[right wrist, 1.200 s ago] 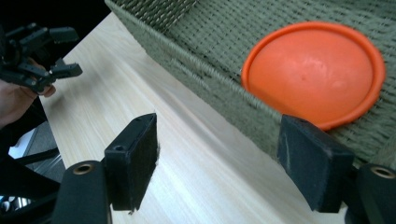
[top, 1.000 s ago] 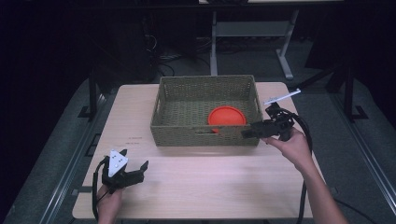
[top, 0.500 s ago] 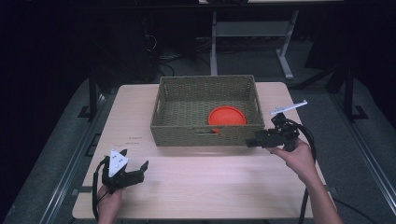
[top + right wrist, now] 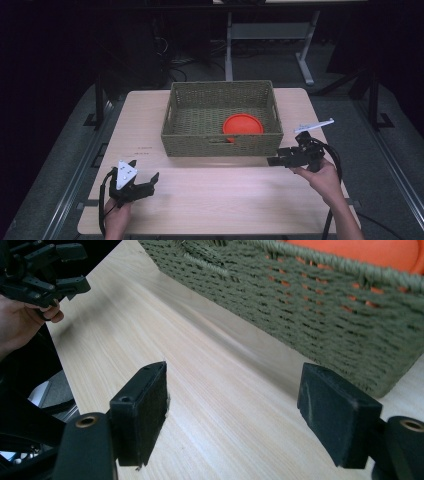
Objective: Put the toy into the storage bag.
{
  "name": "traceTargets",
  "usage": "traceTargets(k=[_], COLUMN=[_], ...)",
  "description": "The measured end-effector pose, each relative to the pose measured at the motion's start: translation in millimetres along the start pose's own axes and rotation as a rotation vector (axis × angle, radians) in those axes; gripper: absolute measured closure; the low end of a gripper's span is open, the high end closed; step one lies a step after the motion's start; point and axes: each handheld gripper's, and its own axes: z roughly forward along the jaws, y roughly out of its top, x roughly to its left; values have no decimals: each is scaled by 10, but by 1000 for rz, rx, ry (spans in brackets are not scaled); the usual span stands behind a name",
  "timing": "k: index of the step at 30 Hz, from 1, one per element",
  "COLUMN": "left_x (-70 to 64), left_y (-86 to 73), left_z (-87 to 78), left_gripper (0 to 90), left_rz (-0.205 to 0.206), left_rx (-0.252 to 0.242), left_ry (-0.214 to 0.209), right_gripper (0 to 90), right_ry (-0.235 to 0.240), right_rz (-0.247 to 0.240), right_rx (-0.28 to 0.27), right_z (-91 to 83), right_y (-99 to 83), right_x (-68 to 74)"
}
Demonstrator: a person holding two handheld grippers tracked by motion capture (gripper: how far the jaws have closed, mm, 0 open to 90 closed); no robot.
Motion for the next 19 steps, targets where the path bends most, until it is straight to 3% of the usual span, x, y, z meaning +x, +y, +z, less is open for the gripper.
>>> traceTargets(k=[7,15,19], left_x=[5,-1,-6], left_y=[-2,-2,-4], left_z=[-1,4,22], left_gripper=[129,129,129], left_rz=[-5,1,-2], left_rx=[-4,1,1], left_ry=[0,-2,-13], right_gripper=[270,266,250], right_ry=[-1,1,43], right_rz=[4,41,34], right_rx=[1,-11,-39], right_z=[-10,7,39], right_y=[-158,-385,-535], right_x=[-43,-119,-97])
